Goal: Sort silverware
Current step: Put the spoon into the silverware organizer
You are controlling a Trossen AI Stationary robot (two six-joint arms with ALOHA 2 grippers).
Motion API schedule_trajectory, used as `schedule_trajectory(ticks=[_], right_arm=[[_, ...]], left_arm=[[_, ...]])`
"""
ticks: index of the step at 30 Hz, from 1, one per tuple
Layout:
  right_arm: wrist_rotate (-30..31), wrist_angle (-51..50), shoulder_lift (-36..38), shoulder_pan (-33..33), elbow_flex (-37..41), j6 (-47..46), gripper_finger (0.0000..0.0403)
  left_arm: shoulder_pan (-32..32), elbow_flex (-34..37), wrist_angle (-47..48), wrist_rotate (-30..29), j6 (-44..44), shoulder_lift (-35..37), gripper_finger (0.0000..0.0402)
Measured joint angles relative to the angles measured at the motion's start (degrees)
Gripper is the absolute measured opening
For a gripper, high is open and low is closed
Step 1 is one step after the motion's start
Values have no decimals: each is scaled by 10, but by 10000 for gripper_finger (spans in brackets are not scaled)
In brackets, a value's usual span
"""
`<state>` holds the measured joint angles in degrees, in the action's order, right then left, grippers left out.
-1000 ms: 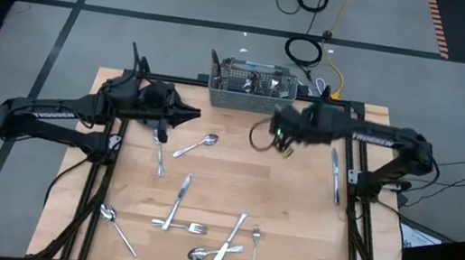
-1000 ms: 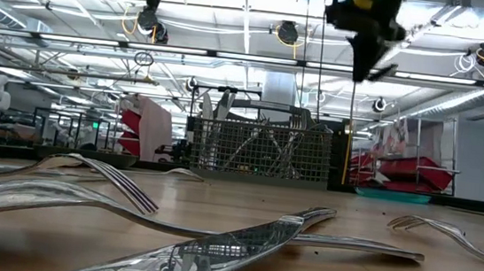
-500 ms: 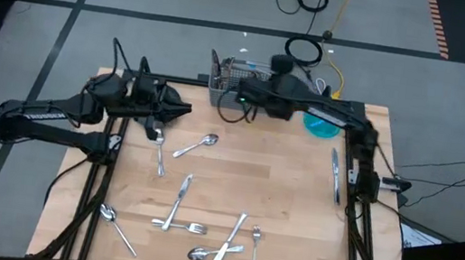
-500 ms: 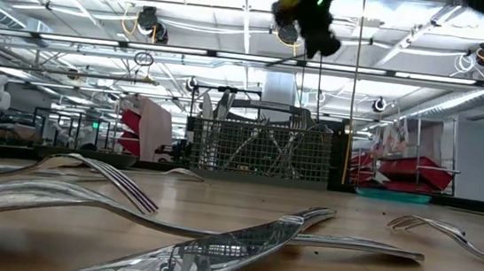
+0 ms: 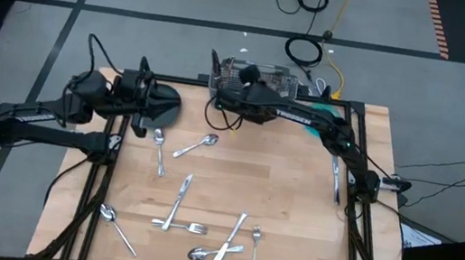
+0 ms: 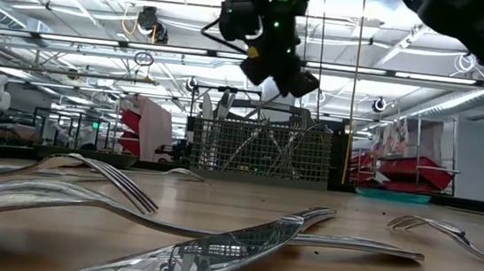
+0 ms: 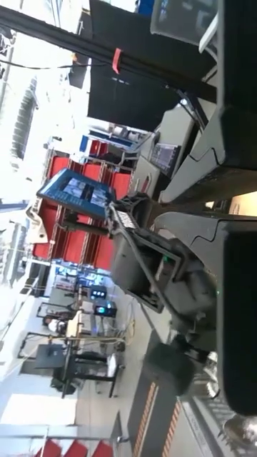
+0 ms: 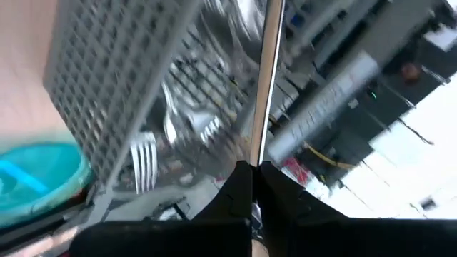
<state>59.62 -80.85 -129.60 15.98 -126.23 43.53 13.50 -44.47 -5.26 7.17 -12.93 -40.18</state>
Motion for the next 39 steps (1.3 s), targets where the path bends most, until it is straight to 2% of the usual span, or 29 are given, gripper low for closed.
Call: schedule_trajectory(ticks=[3, 10, 13, 23, 30, 33, 39], right_arm=[[-39, 33, -6, 6, 0, 47, 0], [-55, 128, -7, 25, 10, 171, 0], [-98, 135, -7, 37, 10, 216, 0], [-126, 196, -7, 70, 10, 304, 0], [-161, 202, -27, 74, 10, 326, 0], [-163, 207, -39, 77, 11, 302, 0], [-166, 214, -47, 76, 10, 259, 45]], left_arm=[[0, 0, 2, -4, 3, 3, 35], [0, 0, 2, -7, 4, 3, 35], [0, 0, 2, -7, 4, 3, 35], [0, 0, 1, -32, 33, 3, 35], [0, 0, 1, -47, 37, 3, 35], [0, 0, 1, -47, 44, 3, 35], [0, 0, 1, -47, 43, 3, 35]])
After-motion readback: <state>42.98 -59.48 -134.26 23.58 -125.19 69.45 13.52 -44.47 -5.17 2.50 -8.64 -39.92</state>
